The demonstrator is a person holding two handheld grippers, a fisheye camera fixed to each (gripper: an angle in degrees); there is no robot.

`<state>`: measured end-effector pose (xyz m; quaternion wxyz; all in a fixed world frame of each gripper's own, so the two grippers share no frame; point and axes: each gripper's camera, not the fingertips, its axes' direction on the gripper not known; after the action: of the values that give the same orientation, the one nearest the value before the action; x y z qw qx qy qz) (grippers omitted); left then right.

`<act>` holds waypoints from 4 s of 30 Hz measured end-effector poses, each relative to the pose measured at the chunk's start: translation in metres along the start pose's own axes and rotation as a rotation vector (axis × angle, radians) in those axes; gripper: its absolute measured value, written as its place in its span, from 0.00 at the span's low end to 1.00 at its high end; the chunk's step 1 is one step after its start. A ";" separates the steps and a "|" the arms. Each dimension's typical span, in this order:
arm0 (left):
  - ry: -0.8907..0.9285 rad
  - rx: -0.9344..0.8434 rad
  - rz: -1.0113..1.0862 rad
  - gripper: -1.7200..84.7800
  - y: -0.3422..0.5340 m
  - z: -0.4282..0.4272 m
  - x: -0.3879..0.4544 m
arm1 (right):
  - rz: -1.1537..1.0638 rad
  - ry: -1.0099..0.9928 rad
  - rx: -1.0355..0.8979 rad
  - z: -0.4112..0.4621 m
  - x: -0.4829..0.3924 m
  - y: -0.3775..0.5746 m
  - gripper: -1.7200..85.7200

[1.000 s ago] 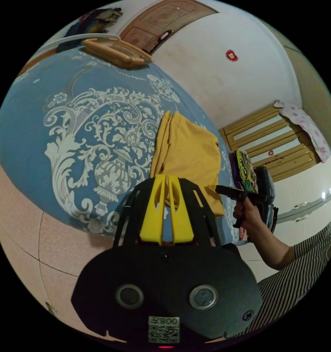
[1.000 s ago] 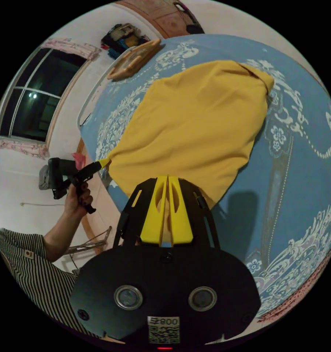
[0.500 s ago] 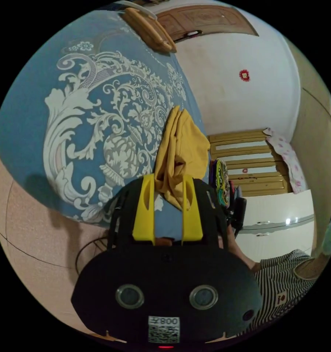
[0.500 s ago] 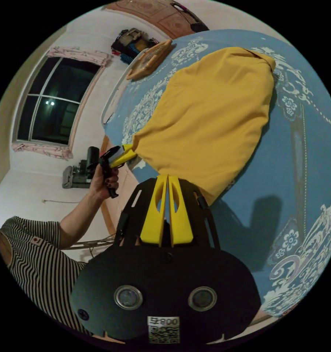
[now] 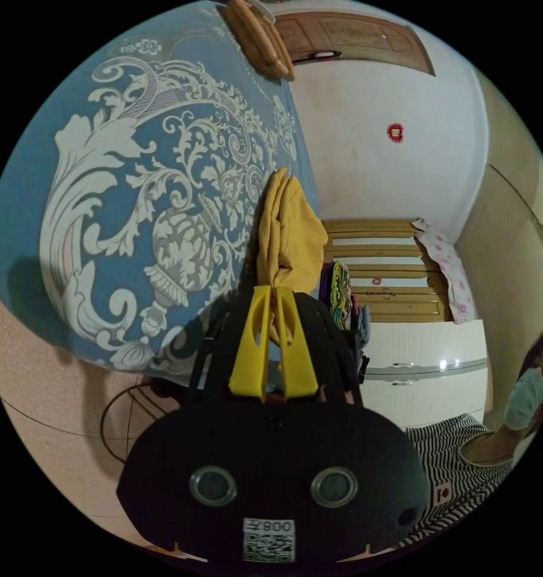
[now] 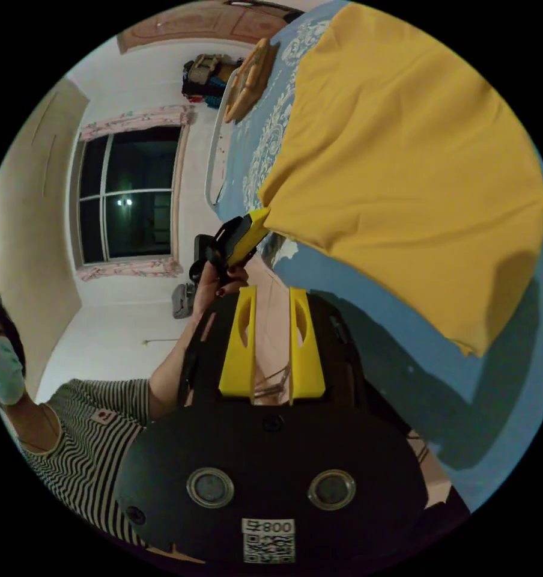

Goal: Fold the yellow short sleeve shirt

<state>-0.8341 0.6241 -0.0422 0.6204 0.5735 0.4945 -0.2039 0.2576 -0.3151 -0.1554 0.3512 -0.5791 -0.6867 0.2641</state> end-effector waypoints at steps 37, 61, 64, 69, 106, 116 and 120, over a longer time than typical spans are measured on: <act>0.146 0.059 -0.031 0.05 -0.058 -0.007 0.026 | 0.313 -0.379 0.367 0.034 0.103 0.066 0.02; 0.066 -0.200 0.036 0.17 -0.162 0.145 0.033 | 0.213 -0.256 0.239 0.007 0.135 0.163 0.02; 0.042 -0.209 0.048 0.17 -0.175 0.168 0.036 | 0.209 -0.247 0.216 0.001 0.143 0.181 0.02; 0.003 -0.241 0.066 0.17 -0.191 0.210 0.040 | 0.204 -0.239 0.185 -0.010 0.157 0.212 0.02; 0.147 -0.146 0.304 0.06 -0.073 0.552 0.103 | -0.051 -0.385 0.215 -0.329 0.290 0.609 0.03; 0.174 -0.340 0.439 0.05 -0.019 0.788 0.154 | -0.124 -0.533 0.524 -0.495 0.367 0.768 0.03; 0.249 -0.456 0.481 0.05 0.005 0.909 0.176 | -0.142 -0.535 0.757 -0.590 0.409 0.854 0.03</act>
<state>-0.4088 -0.1497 -0.3226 0.6978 0.5407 0.4500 0.1349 1.2094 0.2222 -0.3783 0.3657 -0.2735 -0.6465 0.6112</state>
